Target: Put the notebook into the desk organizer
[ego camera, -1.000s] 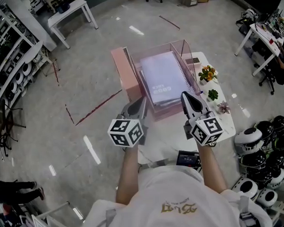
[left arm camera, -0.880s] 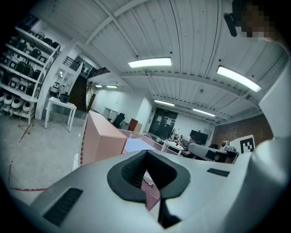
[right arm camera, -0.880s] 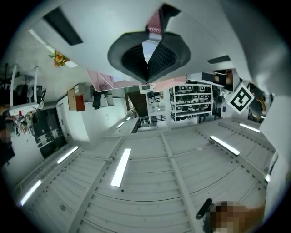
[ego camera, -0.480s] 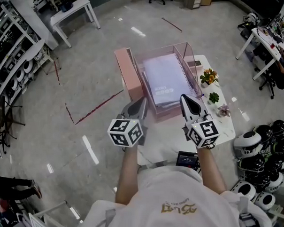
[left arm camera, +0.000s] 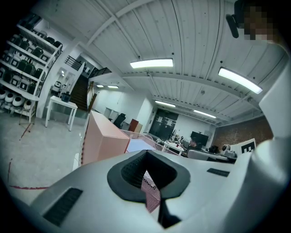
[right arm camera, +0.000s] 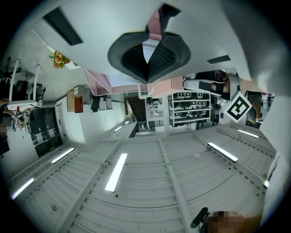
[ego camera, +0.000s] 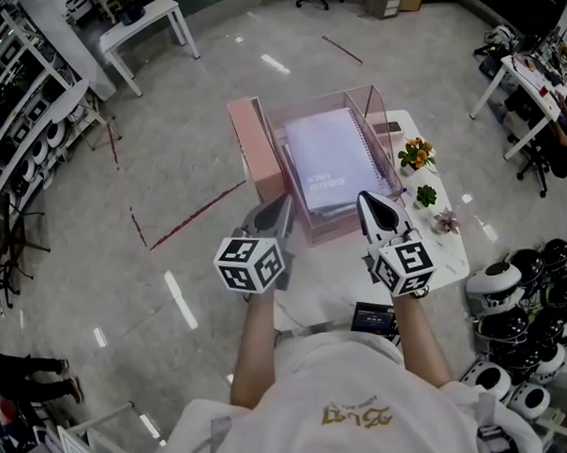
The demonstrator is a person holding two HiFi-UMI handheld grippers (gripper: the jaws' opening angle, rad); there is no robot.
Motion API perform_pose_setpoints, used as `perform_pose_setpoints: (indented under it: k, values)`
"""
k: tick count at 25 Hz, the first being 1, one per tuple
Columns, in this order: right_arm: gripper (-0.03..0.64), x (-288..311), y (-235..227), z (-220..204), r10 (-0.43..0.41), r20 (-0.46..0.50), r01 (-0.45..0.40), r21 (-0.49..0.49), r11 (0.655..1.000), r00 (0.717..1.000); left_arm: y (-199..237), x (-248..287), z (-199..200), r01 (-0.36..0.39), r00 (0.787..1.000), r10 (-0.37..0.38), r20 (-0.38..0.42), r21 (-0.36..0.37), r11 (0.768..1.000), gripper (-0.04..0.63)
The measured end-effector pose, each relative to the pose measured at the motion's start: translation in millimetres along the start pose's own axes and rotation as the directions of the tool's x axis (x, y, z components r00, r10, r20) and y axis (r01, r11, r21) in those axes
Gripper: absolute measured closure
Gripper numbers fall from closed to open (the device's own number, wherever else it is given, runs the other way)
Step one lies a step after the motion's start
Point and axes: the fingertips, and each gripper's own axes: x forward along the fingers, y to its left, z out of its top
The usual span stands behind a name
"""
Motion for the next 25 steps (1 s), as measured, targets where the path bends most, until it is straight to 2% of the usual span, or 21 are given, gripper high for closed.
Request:
perform_pose_setpoints:
  k: [25]
  values:
    - [0.604,9,-1,-12,0.026,-0.024,-0.025,0.038,0.999,0.999,5,3,-1,-0.008,1.0,0.008,-0.005,-0.004,1.0,0.577]
